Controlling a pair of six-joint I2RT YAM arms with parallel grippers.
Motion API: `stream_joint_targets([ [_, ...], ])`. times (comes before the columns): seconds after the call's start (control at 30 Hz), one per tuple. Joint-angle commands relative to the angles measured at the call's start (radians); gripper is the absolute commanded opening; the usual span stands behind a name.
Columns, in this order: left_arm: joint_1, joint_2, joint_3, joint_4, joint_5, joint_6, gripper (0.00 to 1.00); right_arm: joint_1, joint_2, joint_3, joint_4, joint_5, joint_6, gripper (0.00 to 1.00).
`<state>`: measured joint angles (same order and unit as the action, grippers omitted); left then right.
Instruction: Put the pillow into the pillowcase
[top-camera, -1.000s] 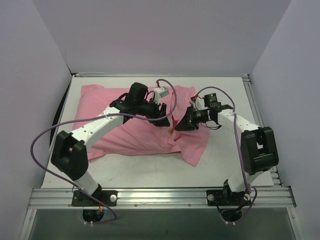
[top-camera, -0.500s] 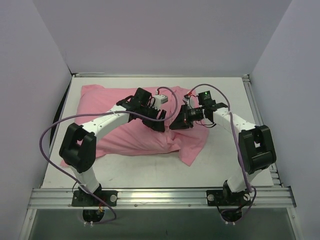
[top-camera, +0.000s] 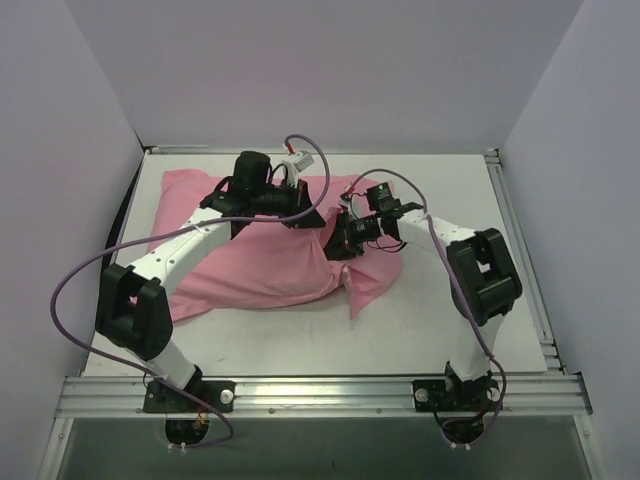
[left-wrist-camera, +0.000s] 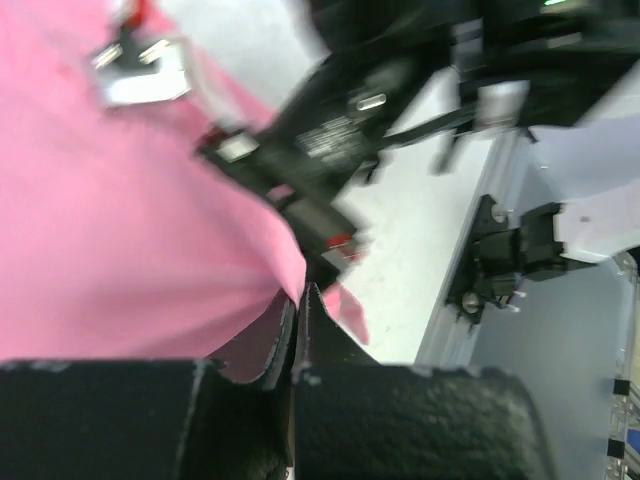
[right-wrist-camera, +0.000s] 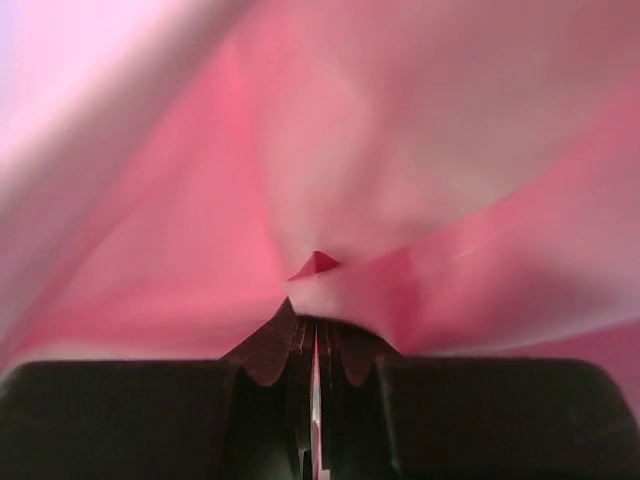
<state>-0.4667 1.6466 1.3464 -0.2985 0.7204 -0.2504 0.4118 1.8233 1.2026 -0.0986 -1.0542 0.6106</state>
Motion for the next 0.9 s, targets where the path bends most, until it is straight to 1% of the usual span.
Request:
stream_joint_targets([
  [0.0, -0.039, -0.045, -0.007, 0.179, 0.131, -0.104, 0.00, 0.007, 0.089, 0.043, 0.098, 0.028, 0.055, 0.00],
  [0.07, -0.052, -0.039, -0.010, 0.180, 0.132, -0.098, 0.00, 0.012, 0.110, 0.051, 0.129, 0.020, 0.066, 0.00],
  [0.13, -0.066, -0.022, -0.009, 0.182, 0.125, -0.093, 0.00, 0.013, 0.076, 0.042, 0.122, -0.006, 0.054, 0.00],
  [0.17, -0.069, -0.013, -0.006, 0.183, 0.123, -0.093, 0.00, 0.009, 0.055, 0.029, 0.103, -0.013, 0.019, 0.10],
  [0.2, -0.072, -0.001, -0.003, 0.182, 0.120, -0.095, 0.00, -0.001, 0.027, -0.001, 0.036, -0.020, -0.003, 0.19],
  [0.23, -0.078, 0.022, 0.000, 0.182, 0.119, -0.093, 0.00, -0.011, -0.037, -0.024, -0.004, -0.017, -0.035, 0.28],
  [0.27, -0.081, 0.034, 0.005, 0.183, 0.110, -0.090, 0.00, -0.046, -0.073, -0.046, -0.042, -0.013, -0.087, 0.41],
  [0.3, -0.085, 0.057, 0.007, 0.185, 0.100, -0.075, 0.00, -0.068, -0.109, -0.079, -0.141, -0.009, -0.124, 0.49],
  [0.33, -0.101, 0.071, 0.010, 0.185, 0.090, -0.067, 0.00, -0.089, -0.177, -0.087, -0.204, 0.015, -0.164, 0.53],
  [0.37, -0.111, 0.085, 0.017, 0.185, 0.077, -0.056, 0.00, -0.146, -0.206, -0.092, -0.269, 0.032, -0.261, 0.59],
  [0.4, -0.122, 0.117, 0.028, 0.173, 0.062, -0.023, 0.00, -0.175, -0.231, -0.084, -0.411, 0.051, -0.315, 0.62],
  [0.47, -0.167, 0.154, 0.045, 0.154, 0.033, 0.006, 0.00, -0.243, -0.283, -0.068, -0.539, 0.109, -0.409, 0.65],
  [0.5, -0.184, 0.198, 0.078, 0.119, -0.017, 0.041, 0.00, -0.313, -0.294, -0.058, -0.638, 0.120, -0.484, 0.65],
  [0.57, -0.220, 0.252, 0.109, 0.102, -0.059, 0.054, 0.02, -0.376, -0.308, -0.019, -0.722, 0.141, -0.560, 0.65],
  [0.6, -0.228, 0.309, 0.153, 0.076, -0.090, 0.074, 0.03, -0.407, -0.311, -0.006, -0.780, 0.175, -0.609, 0.65],
  [0.63, -0.236, 0.340, 0.180, 0.065, -0.105, 0.076, 0.05, -0.462, -0.317, 0.006, -0.799, 0.186, -0.644, 0.65],
  [0.67, -0.239, 0.367, 0.204, 0.058, -0.101, 0.080, 0.10, -0.485, -0.321, 0.024, -0.811, 0.200, -0.656, 0.65],
  [0.7, -0.237, 0.419, 0.230, 0.015, -0.090, 0.103, 0.13, -0.501, -0.326, 0.032, -0.828, 0.218, -0.666, 0.65],
  [0.73, -0.234, 0.438, 0.288, -0.017, -0.090, 0.115, 0.17, -0.517, -0.334, 0.040, -0.834, 0.224, -0.684, 0.65],
  [0.77, -0.227, 0.447, 0.306, -0.039, -0.070, 0.125, 0.28, -0.518, -0.340, 0.049, -0.840, 0.233, -0.692, 0.65],
  [0.83, -0.195, 0.408, 0.298, -0.059, -0.014, 0.129, 0.41, -0.504, -0.361, 0.055, -0.846, 0.255, -0.712, 0.64],
  [0.87, -0.184, 0.377, 0.287, -0.056, 0.008, 0.131, 0.61, -0.493, -0.370, 0.052, -0.846, 0.270, -0.722, 0.66],
])
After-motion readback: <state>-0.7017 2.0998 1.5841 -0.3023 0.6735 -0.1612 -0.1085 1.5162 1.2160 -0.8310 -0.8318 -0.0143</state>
